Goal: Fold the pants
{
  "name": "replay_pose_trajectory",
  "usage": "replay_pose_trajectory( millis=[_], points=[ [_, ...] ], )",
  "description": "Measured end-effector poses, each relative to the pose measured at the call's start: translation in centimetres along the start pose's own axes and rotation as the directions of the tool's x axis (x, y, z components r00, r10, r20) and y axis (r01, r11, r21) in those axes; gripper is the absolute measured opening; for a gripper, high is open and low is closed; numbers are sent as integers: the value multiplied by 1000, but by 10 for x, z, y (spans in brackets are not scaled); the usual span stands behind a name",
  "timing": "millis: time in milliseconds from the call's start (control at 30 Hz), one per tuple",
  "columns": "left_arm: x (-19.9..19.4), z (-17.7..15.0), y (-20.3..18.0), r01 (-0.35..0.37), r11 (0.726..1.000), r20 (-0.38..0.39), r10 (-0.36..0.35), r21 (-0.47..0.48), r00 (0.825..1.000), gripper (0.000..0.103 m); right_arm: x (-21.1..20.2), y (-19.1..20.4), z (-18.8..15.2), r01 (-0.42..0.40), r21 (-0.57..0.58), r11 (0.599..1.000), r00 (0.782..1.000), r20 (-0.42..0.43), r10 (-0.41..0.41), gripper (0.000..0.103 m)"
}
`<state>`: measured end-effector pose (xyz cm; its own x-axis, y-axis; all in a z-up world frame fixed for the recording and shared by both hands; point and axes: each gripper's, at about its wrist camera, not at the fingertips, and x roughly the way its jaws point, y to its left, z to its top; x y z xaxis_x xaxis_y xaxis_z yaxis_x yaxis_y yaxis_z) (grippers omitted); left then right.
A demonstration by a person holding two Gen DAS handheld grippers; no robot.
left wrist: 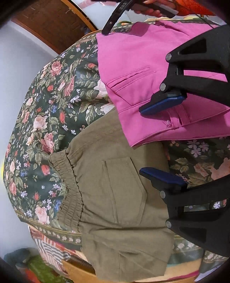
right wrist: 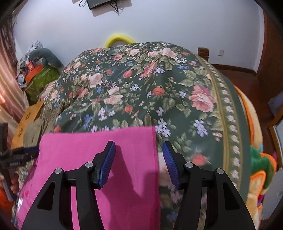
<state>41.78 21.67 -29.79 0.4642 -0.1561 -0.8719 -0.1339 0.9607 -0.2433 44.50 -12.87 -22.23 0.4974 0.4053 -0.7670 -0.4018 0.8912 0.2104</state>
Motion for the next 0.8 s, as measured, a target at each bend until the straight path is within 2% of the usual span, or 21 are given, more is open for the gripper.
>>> replay_pose_trajectory(
  millis=[33, 100, 167, 200, 267, 333, 400, 500, 667, 800],
  points=[
    [0, 1, 1, 8, 1000, 1, -8, -1, 1000, 60, 4, 1, 1, -2, -1, 1000, 1000, -7, 2, 51],
    [2, 3, -1, 42, 999, -1, -42, 4, 999, 43, 13, 5, 2, -16, -7, 1000, 1000, -17, 16, 43],
    [2, 5, -6, 65, 998, -2, -65, 14, 998, 30, 15, 10, 2, -5, -16, 1000, 1000, -9, 5, 36],
    [2, 7, -10, 53, 998, 2, -53, 29, 999, 28, 14, 14, 0, -10, -21, 1000, 1000, 0, 10, 26],
    [1, 8, -18, 10, 998, 11, -11, 64, 1000, 22, 11, 16, 0, -18, -12, 1000, 1000, 8, 18, 16],
    [-3, 8, -25, -26, 996, 28, 23, 88, 999, 14, 8, 18, 0, -12, -21, 1000, 1000, 13, 13, 10],
    [-13, 8, -32, -69, 991, 58, 63, 112, 996, 12, 4, 21, 2, 0, -40, 999, 1000, 23, 1, 6],
    [-33, 14, -38, -101, 986, 115, 86, 135, 990, 11, -9, 22, 6, 22, -51, 998, 998, 52, -19, 5],
    [-88, 31, -57, -121, 980, 244, 80, 159, 966, 11, -50, 23, 25, 38, -41, 998, 990, 134, -32, 5],
    [-126, 30, -77, -139, 969, 301, 73, 204, 951, 11, -94, 24, 37, 16, -22, 1000, 979, 206, -11, 4]
  ],
)
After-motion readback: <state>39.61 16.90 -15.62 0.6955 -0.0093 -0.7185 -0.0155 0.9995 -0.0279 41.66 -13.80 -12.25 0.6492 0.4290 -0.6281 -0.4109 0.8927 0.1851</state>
